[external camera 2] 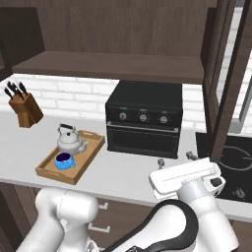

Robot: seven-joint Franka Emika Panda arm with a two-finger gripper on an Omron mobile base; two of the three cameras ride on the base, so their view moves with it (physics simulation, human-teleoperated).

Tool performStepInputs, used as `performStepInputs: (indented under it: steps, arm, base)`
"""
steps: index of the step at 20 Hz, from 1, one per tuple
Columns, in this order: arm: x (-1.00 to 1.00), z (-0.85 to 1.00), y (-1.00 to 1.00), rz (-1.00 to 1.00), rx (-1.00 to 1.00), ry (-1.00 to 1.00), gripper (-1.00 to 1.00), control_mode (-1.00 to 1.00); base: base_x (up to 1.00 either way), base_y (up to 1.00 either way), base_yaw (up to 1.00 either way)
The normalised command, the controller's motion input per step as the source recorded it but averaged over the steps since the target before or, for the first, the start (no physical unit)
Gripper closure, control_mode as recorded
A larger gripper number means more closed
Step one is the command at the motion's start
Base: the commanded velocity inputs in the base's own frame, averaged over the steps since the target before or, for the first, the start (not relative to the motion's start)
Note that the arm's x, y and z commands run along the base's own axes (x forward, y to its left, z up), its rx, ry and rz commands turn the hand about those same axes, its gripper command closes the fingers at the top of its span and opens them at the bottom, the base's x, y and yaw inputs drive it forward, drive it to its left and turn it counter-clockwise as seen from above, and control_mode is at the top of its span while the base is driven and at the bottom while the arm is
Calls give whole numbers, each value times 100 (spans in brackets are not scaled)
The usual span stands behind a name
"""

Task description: Pick the kettle from the counter and place it on the tray. Then pick the mug from the cabinet and place it on the tray. Then close the cabinet doors.

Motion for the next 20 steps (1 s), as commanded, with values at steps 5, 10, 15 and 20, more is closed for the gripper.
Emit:
performStepInputs:
  steps: [5,10,15,20]
  arm:
    - [22,0,-38,0,4,0,-100,-100]
    - [4,9,-32,0,0,-8,-100,-100]
    - [-5,26,-41,0,0,-12,-100,-100]
    - [-2,32,-34,0,0,-13,-100,-100]
  base:
    - [0,0,0]
    - [0,0,0]
    - [0,0,0]
    - [0,0,0]
